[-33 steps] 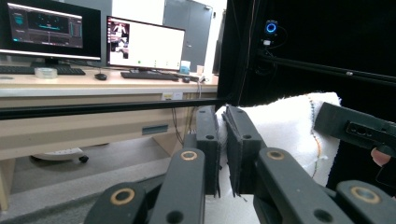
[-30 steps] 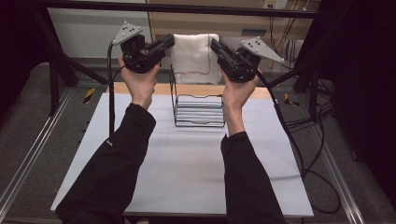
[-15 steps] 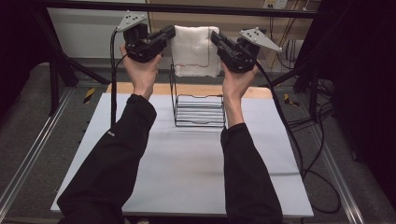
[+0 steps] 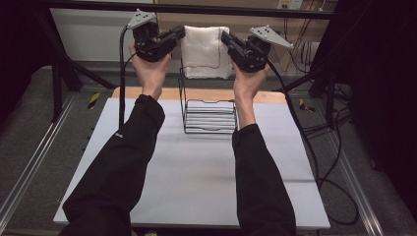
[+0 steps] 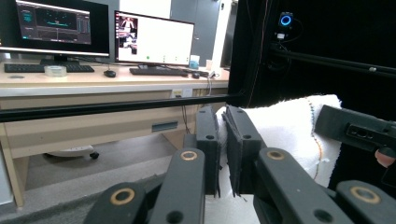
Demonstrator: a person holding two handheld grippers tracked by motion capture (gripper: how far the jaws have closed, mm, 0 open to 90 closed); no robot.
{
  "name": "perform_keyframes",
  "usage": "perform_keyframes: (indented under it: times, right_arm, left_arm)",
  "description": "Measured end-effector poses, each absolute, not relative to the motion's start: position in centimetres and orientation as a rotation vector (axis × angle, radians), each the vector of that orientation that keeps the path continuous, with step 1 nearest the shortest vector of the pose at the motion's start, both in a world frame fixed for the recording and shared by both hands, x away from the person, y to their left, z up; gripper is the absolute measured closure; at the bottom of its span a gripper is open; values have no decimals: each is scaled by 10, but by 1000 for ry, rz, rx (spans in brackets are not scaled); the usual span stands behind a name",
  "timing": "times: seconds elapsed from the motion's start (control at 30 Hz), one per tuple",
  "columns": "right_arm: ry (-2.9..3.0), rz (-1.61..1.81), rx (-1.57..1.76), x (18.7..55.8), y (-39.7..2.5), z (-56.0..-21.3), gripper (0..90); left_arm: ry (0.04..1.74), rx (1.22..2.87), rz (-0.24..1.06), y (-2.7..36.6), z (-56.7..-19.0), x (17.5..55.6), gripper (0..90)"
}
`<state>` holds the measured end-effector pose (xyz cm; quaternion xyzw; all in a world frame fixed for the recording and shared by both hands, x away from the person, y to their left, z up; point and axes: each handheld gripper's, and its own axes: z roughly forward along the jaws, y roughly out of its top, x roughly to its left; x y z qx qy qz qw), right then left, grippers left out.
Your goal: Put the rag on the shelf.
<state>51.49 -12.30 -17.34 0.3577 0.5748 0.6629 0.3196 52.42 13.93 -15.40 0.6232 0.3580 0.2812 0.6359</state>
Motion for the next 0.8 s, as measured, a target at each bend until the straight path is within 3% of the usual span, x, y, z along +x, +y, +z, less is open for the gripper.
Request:
perform_keyframes:
  times: [0.8]
  right_arm:
    - [1576,1699,986,528,-125,-197,827]
  left_arm:
    - [839,1479,633,137,-183,534,836]
